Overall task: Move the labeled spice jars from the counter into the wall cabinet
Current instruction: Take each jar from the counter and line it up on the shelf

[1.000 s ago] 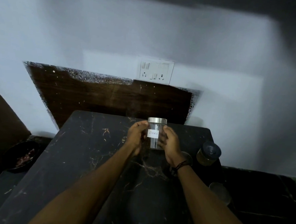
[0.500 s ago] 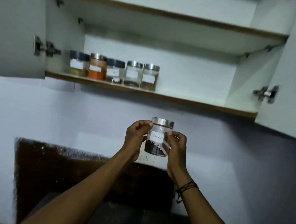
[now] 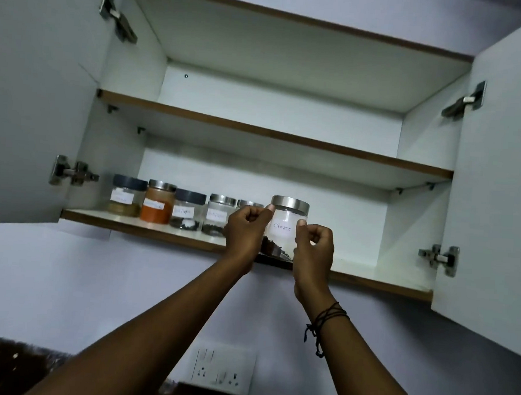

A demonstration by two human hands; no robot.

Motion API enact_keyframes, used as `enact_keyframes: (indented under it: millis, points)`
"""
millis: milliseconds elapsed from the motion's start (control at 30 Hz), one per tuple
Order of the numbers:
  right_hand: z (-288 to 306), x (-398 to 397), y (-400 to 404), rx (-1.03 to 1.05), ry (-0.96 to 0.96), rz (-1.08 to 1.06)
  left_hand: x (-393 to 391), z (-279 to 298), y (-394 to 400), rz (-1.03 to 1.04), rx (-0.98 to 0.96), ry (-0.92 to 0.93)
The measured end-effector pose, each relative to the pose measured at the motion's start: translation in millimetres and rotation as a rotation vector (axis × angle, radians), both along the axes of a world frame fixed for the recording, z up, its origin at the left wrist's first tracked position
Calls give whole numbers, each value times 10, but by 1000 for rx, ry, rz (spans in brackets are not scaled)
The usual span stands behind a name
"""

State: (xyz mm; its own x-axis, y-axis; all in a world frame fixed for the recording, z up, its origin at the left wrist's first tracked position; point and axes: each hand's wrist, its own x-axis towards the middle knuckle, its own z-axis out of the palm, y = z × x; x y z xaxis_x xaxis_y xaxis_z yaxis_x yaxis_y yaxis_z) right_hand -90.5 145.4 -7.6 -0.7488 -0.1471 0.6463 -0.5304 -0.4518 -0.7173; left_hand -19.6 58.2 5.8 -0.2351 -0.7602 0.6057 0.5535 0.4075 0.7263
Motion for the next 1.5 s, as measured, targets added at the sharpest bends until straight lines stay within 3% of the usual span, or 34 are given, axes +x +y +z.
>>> enact_keyframes:
  millis: [233, 767, 1000, 1200, 1500]
  points:
    - [245, -405, -330, 223, 98, -62, -399, 196, -326, 154, -56, -107]
    - [333, -906, -738, 748, 180, -19, -716, 147, -697, 166, -165, -517]
    - [320, -940, -755, 801, 182, 8, -681, 136, -643, 211, -239, -608]
    - [291, -776, -553, 732, 185, -44, -621, 50, -521, 256, -357, -572]
    - [-229, -455, 95, 575, 235, -45, -282, -538, -57, 121, -408, -349]
